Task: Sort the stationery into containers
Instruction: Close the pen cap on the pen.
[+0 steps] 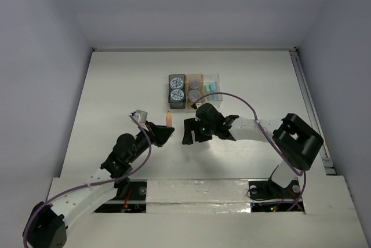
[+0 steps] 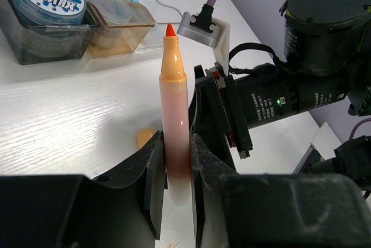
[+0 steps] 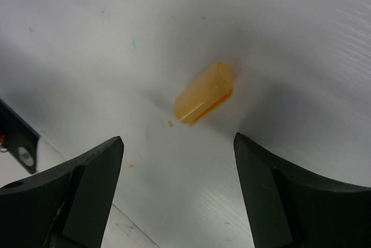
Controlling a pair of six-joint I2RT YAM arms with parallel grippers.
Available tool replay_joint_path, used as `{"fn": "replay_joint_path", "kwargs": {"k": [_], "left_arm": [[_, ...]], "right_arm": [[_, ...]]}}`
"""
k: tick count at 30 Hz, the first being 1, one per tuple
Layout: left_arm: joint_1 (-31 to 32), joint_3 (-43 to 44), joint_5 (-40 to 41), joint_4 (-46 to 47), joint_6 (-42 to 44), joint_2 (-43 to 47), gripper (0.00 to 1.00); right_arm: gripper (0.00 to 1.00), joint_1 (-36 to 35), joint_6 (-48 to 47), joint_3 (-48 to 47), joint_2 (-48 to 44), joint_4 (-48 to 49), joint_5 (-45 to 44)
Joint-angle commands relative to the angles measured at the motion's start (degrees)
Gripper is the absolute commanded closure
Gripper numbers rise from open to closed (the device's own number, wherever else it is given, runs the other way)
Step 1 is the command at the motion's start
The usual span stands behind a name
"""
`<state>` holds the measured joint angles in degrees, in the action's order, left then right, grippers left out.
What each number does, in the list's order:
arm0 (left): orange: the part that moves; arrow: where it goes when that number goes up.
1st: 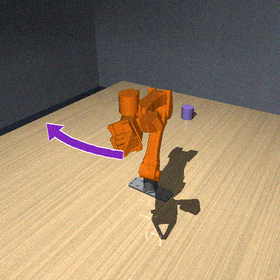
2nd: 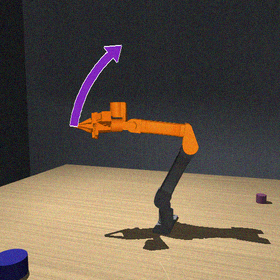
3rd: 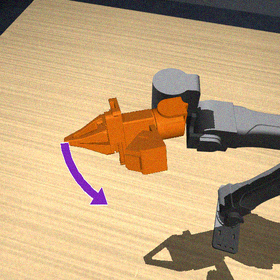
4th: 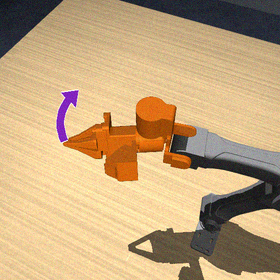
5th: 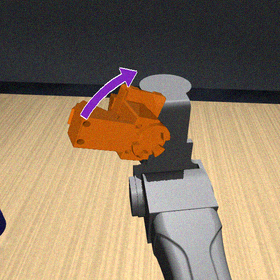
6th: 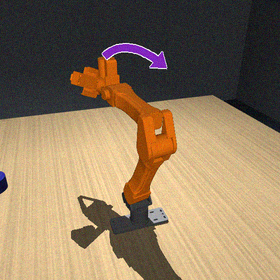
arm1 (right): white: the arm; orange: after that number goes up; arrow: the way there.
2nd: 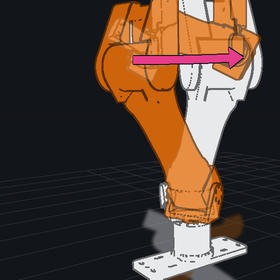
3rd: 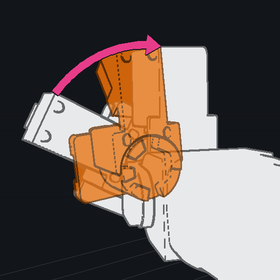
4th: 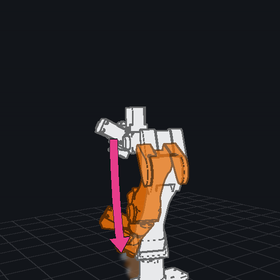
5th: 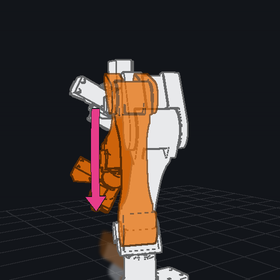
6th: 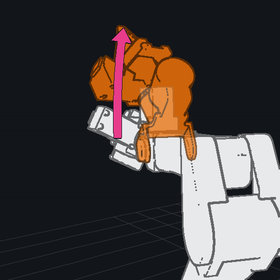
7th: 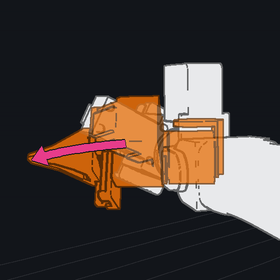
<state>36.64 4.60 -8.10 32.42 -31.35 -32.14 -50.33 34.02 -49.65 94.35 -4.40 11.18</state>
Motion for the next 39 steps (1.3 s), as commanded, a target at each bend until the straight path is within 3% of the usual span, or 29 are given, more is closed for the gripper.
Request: {"fn": "replay_joint_path", "kwargs": {"k": [1, 4, 26, 31, 39], "left_arm": [[0.18, 0.15, 0.01, 1.94, 0.77, 1.03, 1.00], [0.18, 0.15, -0.16, 1.68, 0.77, 1.38, 1.00], [0.18, 0.15, -0.51, 2.03, 0.68, 1.55, 1.00], [0.18, 0.06, -0.34, 1.85, 0.68, 1.64, 1.00], [0.18, 0.06, -0.34, 1.85, 0.68, 1.47, 1.00]], "right_arm": [[0.24, -0.30, 3.60, -1.50, 1.89, 2.56, 1.13], [0.34, -0.30, 3.33, -2.03, 3.30, 2.91, -0.19], [0.39, -0.30, 0.87, -9.76, 9.54, -6.67, -9.42], [0.50, -0.30, 0.61, -10.73, 11.47, -6.76, -9.33], [0.51, -0.30, 1.22, -10.29, 13.23, -5.44, -9.25]]}}
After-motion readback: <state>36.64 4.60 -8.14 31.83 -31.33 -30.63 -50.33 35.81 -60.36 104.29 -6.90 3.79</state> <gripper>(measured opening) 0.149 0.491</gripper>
